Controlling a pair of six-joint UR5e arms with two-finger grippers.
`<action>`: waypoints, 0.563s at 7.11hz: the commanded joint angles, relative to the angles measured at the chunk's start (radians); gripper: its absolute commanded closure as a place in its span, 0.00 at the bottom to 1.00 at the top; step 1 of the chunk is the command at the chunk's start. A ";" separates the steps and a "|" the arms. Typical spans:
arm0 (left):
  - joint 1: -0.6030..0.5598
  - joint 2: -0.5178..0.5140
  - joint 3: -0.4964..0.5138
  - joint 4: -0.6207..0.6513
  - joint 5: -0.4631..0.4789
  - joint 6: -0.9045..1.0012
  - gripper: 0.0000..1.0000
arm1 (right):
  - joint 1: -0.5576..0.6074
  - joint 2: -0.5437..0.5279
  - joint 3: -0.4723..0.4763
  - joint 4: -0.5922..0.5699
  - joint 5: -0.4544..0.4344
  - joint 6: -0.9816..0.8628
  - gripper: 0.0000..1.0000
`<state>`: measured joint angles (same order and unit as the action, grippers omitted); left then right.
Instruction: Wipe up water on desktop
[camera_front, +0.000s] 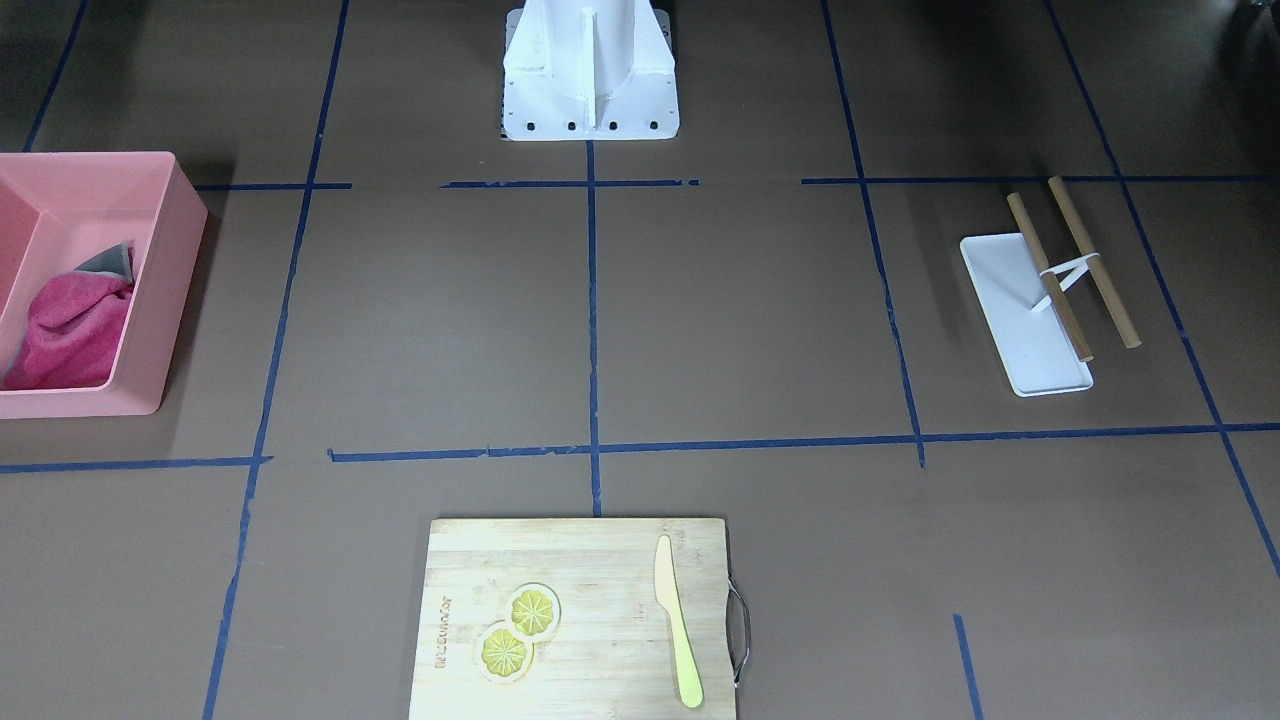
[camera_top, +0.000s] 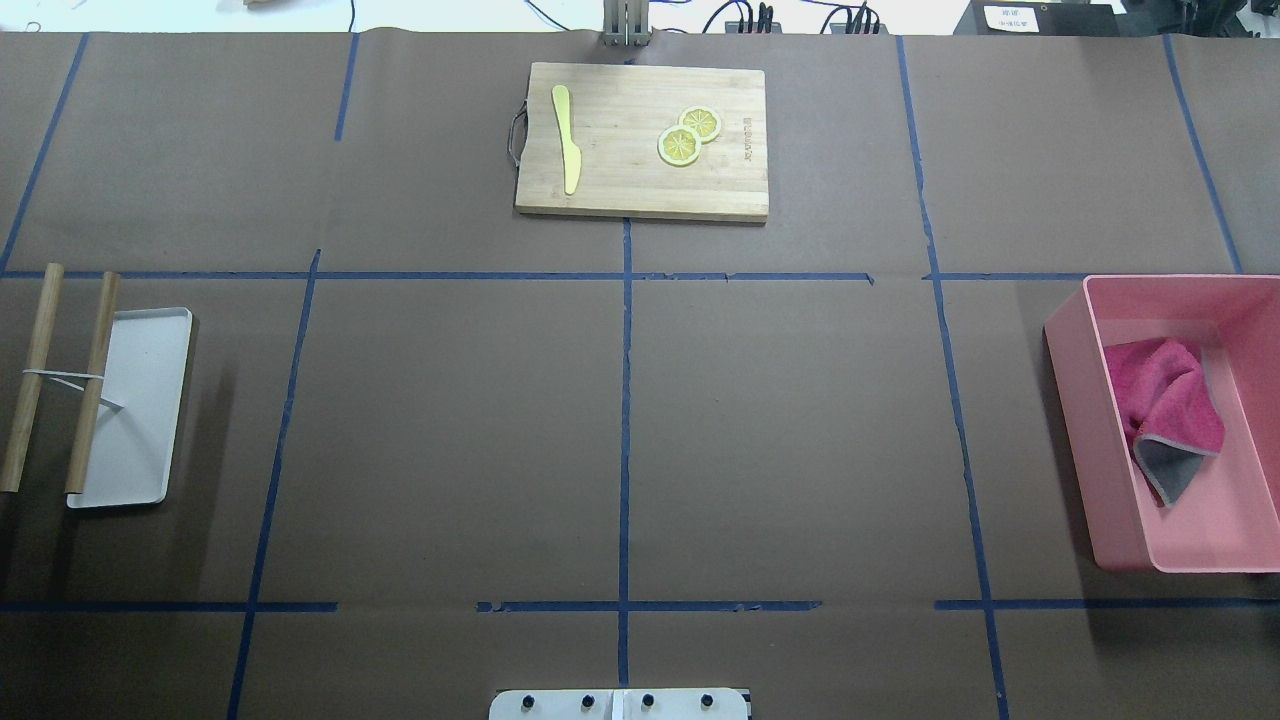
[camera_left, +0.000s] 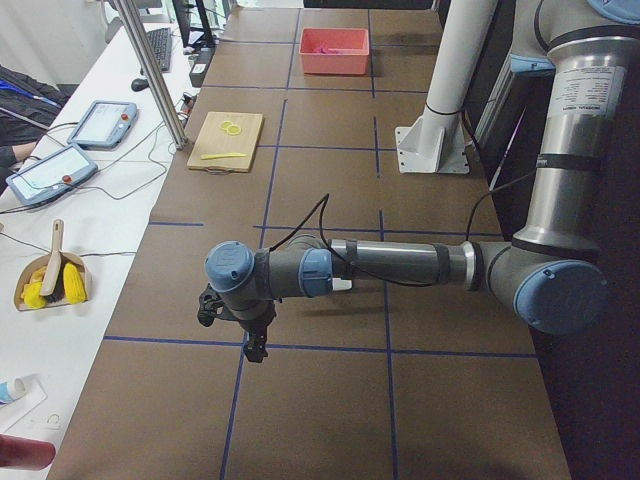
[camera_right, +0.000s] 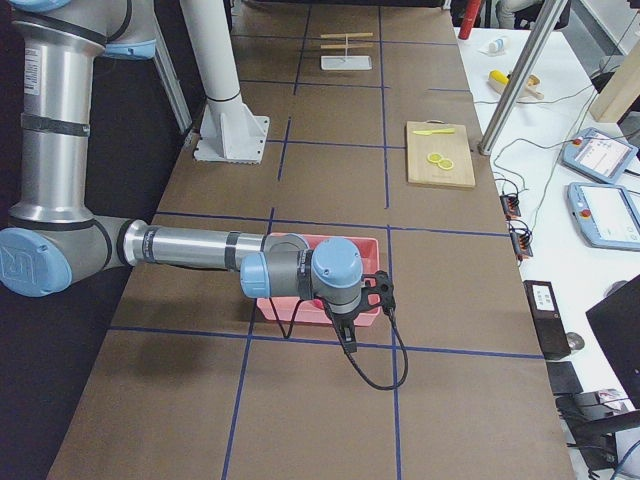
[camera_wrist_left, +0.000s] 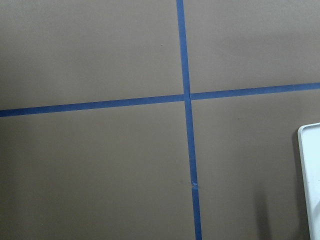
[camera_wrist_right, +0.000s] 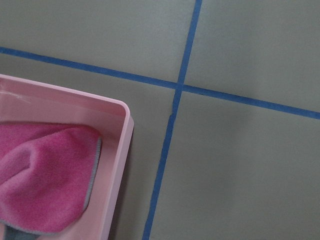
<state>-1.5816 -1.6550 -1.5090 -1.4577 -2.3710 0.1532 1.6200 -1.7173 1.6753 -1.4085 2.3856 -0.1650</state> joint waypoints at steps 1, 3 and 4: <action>0.000 0.001 0.015 -0.001 -0.001 0.002 0.00 | 0.012 0.007 -0.003 0.026 -0.009 0.004 0.00; -0.001 0.001 0.035 -0.001 -0.001 0.006 0.00 | 0.012 0.021 0.023 -0.069 -0.006 0.092 0.00; -0.002 0.001 0.038 -0.001 -0.001 0.006 0.00 | 0.014 0.021 0.049 -0.149 -0.006 0.100 0.00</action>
<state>-1.5824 -1.6538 -1.4782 -1.4588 -2.3715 0.1583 1.6327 -1.6991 1.6964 -1.4712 2.3779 -0.0904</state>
